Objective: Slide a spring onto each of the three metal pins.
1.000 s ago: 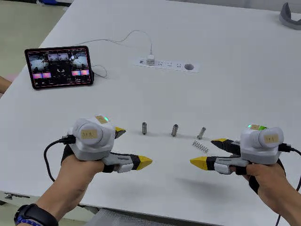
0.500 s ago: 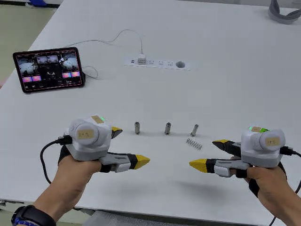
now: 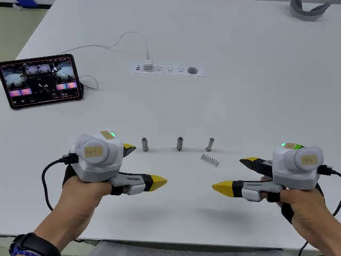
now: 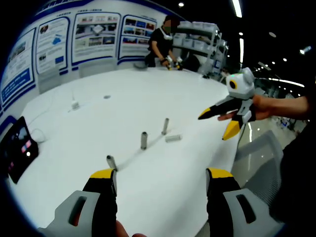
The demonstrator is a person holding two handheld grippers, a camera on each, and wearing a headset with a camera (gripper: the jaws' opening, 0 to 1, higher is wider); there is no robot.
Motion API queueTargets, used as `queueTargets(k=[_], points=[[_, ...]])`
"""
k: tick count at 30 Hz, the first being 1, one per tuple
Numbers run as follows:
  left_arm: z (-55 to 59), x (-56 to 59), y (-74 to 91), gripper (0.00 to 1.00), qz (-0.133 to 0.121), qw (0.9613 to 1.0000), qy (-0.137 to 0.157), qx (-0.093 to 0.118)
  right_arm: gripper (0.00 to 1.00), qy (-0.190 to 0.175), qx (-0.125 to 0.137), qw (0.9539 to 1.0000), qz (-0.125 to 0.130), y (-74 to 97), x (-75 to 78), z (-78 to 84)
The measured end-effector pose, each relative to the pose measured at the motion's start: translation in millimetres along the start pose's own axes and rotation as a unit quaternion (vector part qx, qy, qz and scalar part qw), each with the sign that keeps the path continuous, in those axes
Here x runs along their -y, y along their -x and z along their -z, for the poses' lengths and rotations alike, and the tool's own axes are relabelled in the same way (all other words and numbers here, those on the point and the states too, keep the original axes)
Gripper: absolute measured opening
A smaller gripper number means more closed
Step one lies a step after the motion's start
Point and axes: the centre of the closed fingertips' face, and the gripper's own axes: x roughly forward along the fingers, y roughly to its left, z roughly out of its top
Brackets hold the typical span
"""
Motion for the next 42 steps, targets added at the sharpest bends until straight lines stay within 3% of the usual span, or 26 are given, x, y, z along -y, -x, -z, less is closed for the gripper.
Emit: queueTargets(k=[12,17,26,42], points=[[0.7,3.0,-7.6,0.75,0.013,0.9997,-0.018,-0.013,0.81,-0.003,0.002,1.0,-0.001,2.2,-2.8,-1.4],[1.1,10.6,-14.7,0.75,0.025,0.9988,-0.034,-0.024,0.81,-0.006,0.006,1.0,0.002,5.6,-3.4,-0.7],[2.0,27.5,-30.0,0.74,0.055,0.994,-0.081,-0.049,0.82,-0.012,0.009,0.9999,0.006,8.6,-6.4,2.3],[-13.2,49.8,-65.2,0.73,0.104,0.9836,-0.131,-0.067,0.82,-0.017,0.012,0.9997,0.015,25.8,-0.5,9.1]])
